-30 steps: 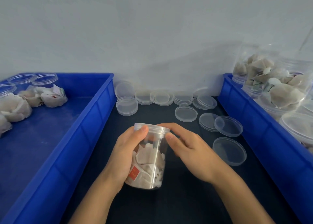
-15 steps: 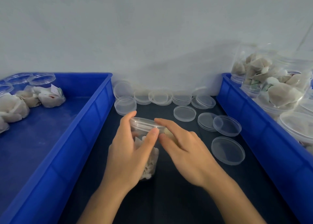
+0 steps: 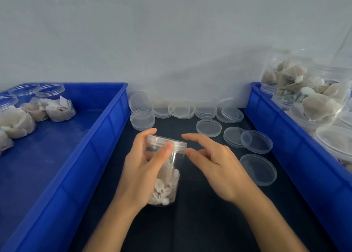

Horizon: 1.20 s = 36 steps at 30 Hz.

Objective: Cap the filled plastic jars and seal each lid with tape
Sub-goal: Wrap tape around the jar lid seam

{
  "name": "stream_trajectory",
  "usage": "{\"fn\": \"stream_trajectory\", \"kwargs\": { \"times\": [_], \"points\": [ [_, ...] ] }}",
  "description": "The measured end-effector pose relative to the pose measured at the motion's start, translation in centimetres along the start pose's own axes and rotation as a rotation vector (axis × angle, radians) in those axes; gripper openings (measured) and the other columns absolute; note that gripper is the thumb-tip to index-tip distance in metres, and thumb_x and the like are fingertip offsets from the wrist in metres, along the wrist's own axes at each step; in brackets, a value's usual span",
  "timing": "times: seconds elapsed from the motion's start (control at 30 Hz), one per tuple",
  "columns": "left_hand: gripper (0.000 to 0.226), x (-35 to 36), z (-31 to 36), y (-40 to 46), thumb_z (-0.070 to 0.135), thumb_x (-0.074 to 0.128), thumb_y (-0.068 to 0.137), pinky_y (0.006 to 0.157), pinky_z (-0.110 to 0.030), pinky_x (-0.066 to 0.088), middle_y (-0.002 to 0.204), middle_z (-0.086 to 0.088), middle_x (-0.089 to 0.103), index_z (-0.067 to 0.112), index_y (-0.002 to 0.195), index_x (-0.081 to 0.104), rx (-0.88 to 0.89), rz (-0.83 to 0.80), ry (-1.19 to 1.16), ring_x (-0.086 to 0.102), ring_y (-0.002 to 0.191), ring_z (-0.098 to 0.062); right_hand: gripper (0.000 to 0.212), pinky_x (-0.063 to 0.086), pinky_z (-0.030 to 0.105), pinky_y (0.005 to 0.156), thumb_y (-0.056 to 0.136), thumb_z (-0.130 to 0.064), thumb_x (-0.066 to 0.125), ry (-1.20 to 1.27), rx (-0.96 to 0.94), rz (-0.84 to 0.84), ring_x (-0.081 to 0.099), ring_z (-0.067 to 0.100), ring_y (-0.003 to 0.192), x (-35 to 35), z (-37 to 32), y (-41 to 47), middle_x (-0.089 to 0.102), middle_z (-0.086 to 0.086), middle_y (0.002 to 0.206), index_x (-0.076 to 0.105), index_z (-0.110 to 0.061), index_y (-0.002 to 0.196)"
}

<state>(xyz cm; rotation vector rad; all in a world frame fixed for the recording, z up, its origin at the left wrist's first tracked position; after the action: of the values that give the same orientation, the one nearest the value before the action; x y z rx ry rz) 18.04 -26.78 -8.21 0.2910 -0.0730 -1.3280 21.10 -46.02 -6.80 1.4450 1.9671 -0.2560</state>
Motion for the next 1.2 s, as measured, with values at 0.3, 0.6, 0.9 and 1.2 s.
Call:
{"fn": "stream_trajectory", "kwargs": {
  "times": [0.3,0.6,0.9,1.2],
  "points": [
    [0.045,0.4,-0.8,-0.1,0.057,0.057,0.093,0.087,-0.023,0.056,0.115,0.009,0.074,0.037,0.133,0.063,-0.055,-0.092,-0.098,0.072,0.11,-0.01,0.034,0.046,0.035,0.07,0.097,-0.059,0.043,0.165,0.048,-0.122,0.051,0.007,0.067,1.5,0.3,0.1,0.055,-0.005,0.07,0.055,-0.062,0.129],
    [0.061,-0.9,1.2,-0.7,0.077,0.047,0.083,0.083,-0.029,0.054,0.114,0.032,0.064,0.048,0.137,0.051,0.053,0.173,0.28,0.065,0.103,0.008,0.031,0.039,0.03,0.068,0.104,-0.052,0.046,0.011,0.048,0.014,0.055,0.004,0.065,1.0,-0.9,-0.2,0.06,-0.02,0.063,0.057,-0.049,0.133],
    [0.055,-0.6,0.2,-0.3,0.082,0.053,0.078,0.082,-0.032,0.053,0.107,0.027,0.07,0.054,0.125,0.052,-0.032,0.083,0.167,0.07,0.095,0.003,0.038,0.038,0.029,0.066,0.104,-0.051,0.048,0.022,0.02,-0.023,0.05,0.007,0.06,0.9,-1.0,-0.3,0.055,-0.013,0.06,0.048,-0.053,0.142],
    [0.047,-0.4,-0.1,0.0,0.076,0.058,0.08,0.082,-0.034,0.053,0.103,0.015,0.073,0.048,0.118,0.064,-0.03,0.02,0.013,0.072,0.091,-0.005,0.035,0.037,0.026,0.062,0.1,-0.06,0.059,0.054,0.007,0.042,0.049,0.007,0.056,-0.2,0.8,0.2,0.052,-0.005,0.057,0.057,-0.053,0.135]
  ]
}}
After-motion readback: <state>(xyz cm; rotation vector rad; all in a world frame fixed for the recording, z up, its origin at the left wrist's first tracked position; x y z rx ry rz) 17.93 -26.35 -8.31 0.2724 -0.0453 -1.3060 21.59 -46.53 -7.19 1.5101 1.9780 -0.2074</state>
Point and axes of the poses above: each hand's wrist, its own y-axis towards the middle knuckle, its own x-axis out of the palm, z = x × y, the point moved 7 cm from there along y, towards the middle knuckle
